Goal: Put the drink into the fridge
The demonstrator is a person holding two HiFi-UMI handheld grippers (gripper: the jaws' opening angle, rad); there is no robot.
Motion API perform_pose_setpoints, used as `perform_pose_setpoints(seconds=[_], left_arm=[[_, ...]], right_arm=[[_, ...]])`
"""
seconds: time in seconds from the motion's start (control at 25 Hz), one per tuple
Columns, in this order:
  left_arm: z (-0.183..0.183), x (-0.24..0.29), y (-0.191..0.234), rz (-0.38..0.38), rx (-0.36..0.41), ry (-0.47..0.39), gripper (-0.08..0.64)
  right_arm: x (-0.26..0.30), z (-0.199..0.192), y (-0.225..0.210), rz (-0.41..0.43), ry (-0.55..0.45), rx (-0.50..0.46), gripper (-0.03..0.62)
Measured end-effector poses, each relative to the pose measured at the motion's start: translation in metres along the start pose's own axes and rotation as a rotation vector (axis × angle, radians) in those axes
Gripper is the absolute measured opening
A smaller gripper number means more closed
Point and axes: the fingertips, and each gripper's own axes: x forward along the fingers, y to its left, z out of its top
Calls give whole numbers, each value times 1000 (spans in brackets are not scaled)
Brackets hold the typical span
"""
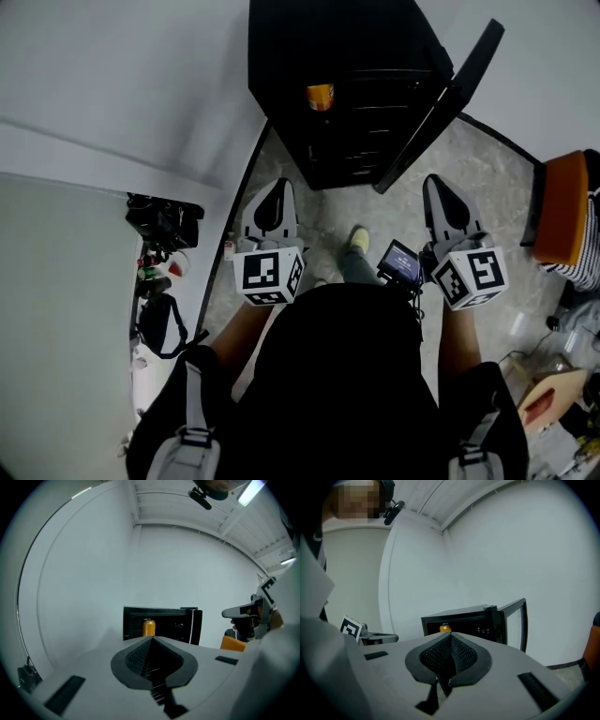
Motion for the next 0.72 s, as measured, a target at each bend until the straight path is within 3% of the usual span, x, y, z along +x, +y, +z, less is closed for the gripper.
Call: perform_pose_setpoints(seconds=[0.36, 0.72], left_arm=[[-16, -104, 11, -14, -13, -12, 14], [-18, -163, -8, -65, -24, -40, 12]], right_arm=[[-64, -24, 84, -7, 11, -63, 8], [-126, -37, 114, -50, 4, -90, 8]])
